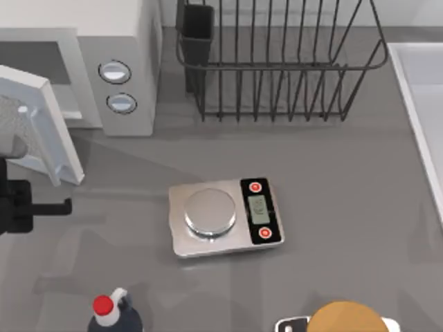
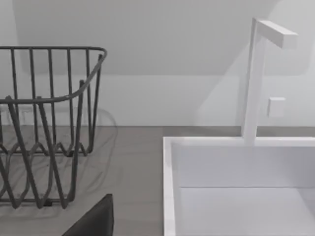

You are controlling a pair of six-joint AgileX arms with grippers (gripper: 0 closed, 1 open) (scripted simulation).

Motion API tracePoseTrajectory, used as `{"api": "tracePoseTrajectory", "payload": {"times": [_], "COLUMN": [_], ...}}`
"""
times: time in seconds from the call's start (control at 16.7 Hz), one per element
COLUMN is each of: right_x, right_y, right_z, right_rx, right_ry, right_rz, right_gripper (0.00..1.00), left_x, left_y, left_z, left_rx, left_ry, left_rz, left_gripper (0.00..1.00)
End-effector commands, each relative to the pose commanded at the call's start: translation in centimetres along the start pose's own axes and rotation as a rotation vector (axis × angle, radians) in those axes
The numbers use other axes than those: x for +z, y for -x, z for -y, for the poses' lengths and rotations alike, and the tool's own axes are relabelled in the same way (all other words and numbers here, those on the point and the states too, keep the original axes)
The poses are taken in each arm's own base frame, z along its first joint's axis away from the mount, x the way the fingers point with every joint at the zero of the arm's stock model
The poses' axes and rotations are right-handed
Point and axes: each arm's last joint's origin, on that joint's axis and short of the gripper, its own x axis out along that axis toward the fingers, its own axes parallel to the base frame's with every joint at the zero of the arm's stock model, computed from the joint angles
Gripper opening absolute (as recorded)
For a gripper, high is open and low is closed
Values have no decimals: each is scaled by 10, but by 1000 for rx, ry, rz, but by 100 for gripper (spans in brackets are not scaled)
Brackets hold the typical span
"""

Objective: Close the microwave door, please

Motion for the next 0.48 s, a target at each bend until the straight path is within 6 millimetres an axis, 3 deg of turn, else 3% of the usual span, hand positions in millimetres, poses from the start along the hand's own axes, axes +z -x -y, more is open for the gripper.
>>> {"api": "tracePoseTrajectory", "payload": {"times": [0.48], "right_x": [0], "right_y": [0], "right_z": [0], "right_rx": [0], "right_ry": [0], "right_rz": [0], "right_gripper": [100], "left_x": [41], "left_y": [-63], "left_z": [-1], "left_rx": [1], "left_ry": [-1], "left_rz": [-13], "left_gripper": [0]}}
